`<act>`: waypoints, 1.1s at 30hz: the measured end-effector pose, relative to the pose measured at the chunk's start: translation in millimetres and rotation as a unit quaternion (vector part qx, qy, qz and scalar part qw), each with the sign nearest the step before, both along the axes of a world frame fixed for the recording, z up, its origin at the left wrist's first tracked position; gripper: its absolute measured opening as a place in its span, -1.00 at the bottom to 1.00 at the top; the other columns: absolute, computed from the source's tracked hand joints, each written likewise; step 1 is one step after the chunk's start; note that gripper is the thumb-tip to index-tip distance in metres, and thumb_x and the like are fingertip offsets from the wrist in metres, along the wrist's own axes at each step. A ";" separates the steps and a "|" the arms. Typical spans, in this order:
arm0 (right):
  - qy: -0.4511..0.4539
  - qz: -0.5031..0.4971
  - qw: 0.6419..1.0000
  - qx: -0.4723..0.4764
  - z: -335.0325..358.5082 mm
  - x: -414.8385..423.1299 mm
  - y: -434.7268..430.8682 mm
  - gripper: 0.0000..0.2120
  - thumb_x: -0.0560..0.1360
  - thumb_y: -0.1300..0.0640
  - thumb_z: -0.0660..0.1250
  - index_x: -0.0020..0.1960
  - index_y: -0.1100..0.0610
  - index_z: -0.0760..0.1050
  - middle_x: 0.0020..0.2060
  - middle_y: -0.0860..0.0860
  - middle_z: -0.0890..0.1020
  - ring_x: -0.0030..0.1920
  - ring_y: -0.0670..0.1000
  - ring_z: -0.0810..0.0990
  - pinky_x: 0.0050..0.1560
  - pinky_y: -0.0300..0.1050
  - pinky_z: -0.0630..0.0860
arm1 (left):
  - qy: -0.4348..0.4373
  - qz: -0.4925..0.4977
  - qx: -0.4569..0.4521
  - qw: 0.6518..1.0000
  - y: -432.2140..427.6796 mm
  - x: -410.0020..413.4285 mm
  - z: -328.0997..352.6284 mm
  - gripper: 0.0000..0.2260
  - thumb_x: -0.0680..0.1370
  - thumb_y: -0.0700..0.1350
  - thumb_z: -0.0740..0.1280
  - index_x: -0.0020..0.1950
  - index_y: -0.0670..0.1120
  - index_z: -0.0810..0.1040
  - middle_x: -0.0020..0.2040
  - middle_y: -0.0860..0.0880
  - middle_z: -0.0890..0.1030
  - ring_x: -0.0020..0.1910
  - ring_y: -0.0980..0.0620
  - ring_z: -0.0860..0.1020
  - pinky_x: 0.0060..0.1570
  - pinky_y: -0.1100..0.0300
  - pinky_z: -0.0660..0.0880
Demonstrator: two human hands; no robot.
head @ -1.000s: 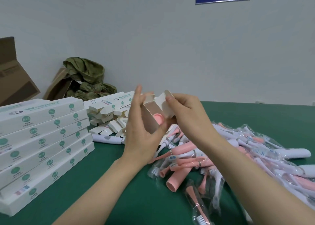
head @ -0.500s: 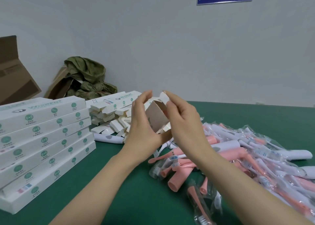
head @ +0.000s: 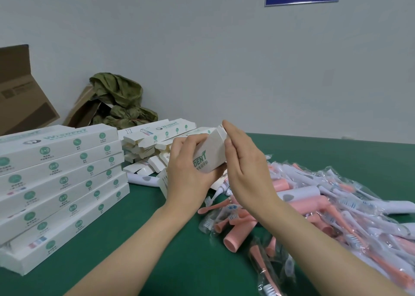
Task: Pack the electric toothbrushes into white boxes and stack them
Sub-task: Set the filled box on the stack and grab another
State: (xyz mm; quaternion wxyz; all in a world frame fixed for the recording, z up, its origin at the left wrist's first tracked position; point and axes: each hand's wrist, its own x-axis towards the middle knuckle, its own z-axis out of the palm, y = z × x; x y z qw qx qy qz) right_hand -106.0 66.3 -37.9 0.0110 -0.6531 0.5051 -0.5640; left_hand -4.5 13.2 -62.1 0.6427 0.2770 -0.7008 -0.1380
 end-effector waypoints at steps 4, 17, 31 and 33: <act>0.055 -0.013 0.998 0.013 -9.2 4.0 -2.9 -0.48 0.61 -0.02 -0.07 0.52 0.15 0.09 0.48 0.01 0.22 0.45 -0.14 0.12 0.34 -0.51 -0.03 | 0.016 -0.016 0.007 1.000 0.5 -0.7 1.2 -0.61 0.27 0.01 0.45 0.00 0.32 0.43 -0.02 0.12 0.44 -0.04 0.37 0.45 -0.11 0.59 0.32; -0.025 -0.118 0.982 0.146 -0.6 -35.1 -13.4 -0.73 0.57 0.19 0.14 0.23 0.17 0.46 0.03 0.00 0.56 -0.02 -0.07 0.44 -0.03 -0.27 0.31 | -0.344 0.158 0.234 0.895 -25.2 54.8 25.8 -0.34 0.26 0.18 0.54 0.29 -0.01 0.49 0.16 0.05 0.54 0.10 0.04 0.49 0.01 0.16 0.42; 0.386 -0.075 0.857 0.331 -26.8 -44.4 -15.7 -0.78 0.56 0.07 0.15 -0.22 0.13 0.43 -0.20 0.05 0.59 -0.27 0.01 0.49 -0.08 -0.01 0.56 | -0.495 0.261 0.252 0.790 -27.8 87.0 -6.4 -0.52 0.44 0.18 0.39 0.23 -0.07 0.40 0.22 -0.09 0.42 0.22 -0.10 0.36 0.01 0.12 0.37; 0.372 -0.066 0.863 0.334 -25.2 -46.4 -15.7 -0.75 0.56 0.05 0.14 -0.19 0.15 0.47 -0.20 0.05 0.59 -0.28 0.01 0.48 -0.07 0.01 0.56 | -0.419 0.197 0.206 0.862 -30.9 63.3 -0.4 -0.45 0.49 0.17 0.33 0.38 -0.07 0.35 0.28 -0.10 0.42 0.28 -0.10 0.35 0.16 0.07 0.37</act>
